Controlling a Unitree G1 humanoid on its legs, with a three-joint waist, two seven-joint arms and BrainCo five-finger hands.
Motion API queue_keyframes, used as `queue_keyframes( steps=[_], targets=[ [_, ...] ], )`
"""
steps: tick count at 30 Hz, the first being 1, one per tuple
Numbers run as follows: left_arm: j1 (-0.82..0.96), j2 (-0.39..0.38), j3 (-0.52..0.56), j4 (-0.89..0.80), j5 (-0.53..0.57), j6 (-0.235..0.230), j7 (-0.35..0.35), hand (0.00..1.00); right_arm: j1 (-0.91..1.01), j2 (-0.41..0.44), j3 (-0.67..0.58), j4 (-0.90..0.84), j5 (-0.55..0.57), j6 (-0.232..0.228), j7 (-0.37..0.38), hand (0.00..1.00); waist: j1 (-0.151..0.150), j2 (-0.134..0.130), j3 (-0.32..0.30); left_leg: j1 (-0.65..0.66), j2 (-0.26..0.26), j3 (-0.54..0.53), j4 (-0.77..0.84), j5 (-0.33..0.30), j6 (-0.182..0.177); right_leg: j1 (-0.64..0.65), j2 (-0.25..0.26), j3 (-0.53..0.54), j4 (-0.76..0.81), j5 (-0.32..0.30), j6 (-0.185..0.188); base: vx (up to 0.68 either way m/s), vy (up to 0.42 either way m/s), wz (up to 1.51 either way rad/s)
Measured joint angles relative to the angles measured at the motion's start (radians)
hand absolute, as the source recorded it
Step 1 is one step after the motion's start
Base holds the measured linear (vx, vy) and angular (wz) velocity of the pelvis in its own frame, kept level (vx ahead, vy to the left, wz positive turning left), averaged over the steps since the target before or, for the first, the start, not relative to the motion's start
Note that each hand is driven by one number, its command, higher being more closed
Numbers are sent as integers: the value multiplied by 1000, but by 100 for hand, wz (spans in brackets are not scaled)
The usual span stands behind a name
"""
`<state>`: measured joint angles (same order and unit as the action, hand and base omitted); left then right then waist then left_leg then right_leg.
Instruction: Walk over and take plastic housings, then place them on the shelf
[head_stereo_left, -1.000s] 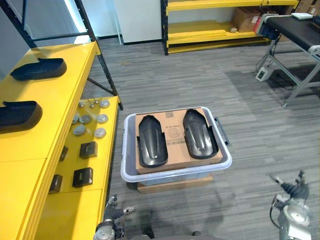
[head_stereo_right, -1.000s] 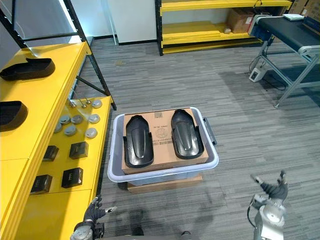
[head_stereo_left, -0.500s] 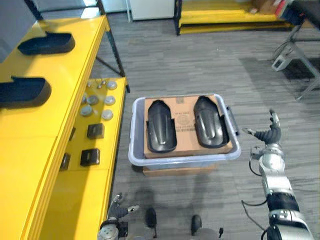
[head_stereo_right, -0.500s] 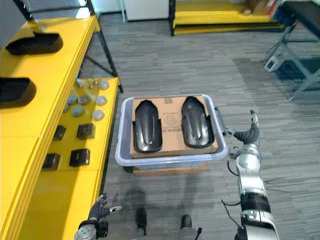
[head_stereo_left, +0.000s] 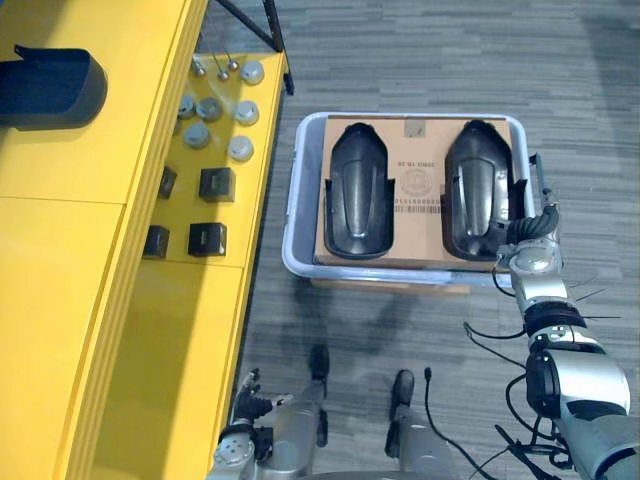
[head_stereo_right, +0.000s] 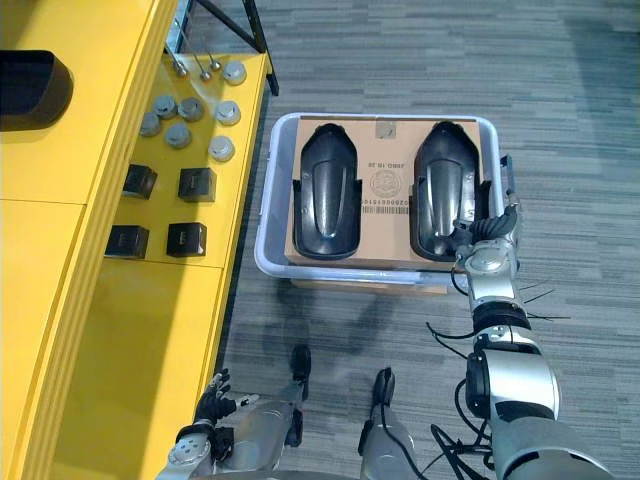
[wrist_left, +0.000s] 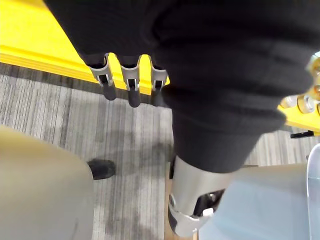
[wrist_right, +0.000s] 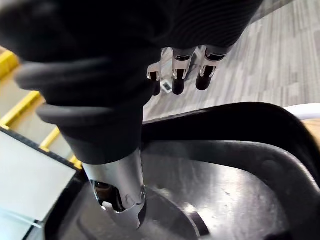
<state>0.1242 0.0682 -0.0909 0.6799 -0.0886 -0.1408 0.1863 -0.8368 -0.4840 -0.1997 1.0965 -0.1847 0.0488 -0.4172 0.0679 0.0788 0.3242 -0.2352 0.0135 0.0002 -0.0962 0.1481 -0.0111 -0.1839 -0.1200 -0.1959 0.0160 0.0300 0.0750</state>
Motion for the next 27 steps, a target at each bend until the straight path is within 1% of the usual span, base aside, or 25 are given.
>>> queue_keyframes(
  steps=[1,3,9,11,13,18,21,23,24,25,26,27],
  targets=[
    [-5,0,-16,2,-7,-1,11,0,-11,-1,-11,25,7,1,-3,100,0,1,9,-1,0,-1,0,1,-1,-2,0,0,0,0,0,0,0,0],
    [-8,-8,-27,6,-16,-1,12,0,-23,-1,-20,63,26,2,-3,100,0,2,9,-9,0,-1,0,1,-1,-10,0,1,1,0,0,0,0,0],
    [-28,-6,-33,25,-20,-1,12,0,-43,-18,-26,87,93,-6,8,100,0,2,19,-11,1,2,-1,1,-1,-14,1,4,1,0,-1,0,0,0],
    [-29,-6,-34,25,-21,-1,12,0,-45,-22,-25,90,117,-9,8,100,-1,1,20,-10,2,5,-2,1,-1,-14,1,6,1,0,-1,14,0,-4],
    [-29,-6,-34,24,-27,-1,12,0,-44,-23,-17,89,135,-23,9,100,-1,-1,21,-6,3,10,-2,1,-2,-12,2,10,1,1,-1,18,0,-6],
    [-31,-5,-34,17,-28,-1,11,0,-7,1,-7,46,134,-30,10,100,0,-8,25,25,4,27,-2,0,-2,13,1,19,1,1,-2,16,2,-7],
    [-28,-5,-34,-9,-27,0,10,0,65,11,5,-65,130,-26,10,100,-1,-9,25,42,5,30,-2,-2,-5,26,1,29,0,2,0,-3,17,-5],
    [-28,-5,-33,-35,-26,2,10,0,144,13,4,-180,105,-21,7,100,-5,-10,24,50,5,31,-2,-2,-5,33,1,32,1,5,4,-8,10,-2],
    [-26,-5,-32,-45,-26,4,10,0,169,17,2,-211,97,-19,6,100,-8,-11,24,56,5,31,-2,-2,-5,39,0,32,0,6,5,0,0,0],
    [-22,-5,-28,-65,-25,5,10,0,222,37,-5,-288,92,-15,3,100,-12,-15,21,70,5,32,-2,-3,-5,51,0,34,0,6,5,0,0,0],
    [-15,-4,-22,-99,-23,6,10,0,267,67,-13,-375,83,-13,3,100,-25,-21,17,79,6,33,-2,-5,-7,60,0,36,0,6,5,-5,16,-6],
    [-13,-3,-21,-117,-17,7,10,0,288,81,-14,-422,66,-11,2,100,-29,-24,14,81,6,36,-2,-5,-7,60,1,39,0,7,7,-30,18,-14]
  ],
)
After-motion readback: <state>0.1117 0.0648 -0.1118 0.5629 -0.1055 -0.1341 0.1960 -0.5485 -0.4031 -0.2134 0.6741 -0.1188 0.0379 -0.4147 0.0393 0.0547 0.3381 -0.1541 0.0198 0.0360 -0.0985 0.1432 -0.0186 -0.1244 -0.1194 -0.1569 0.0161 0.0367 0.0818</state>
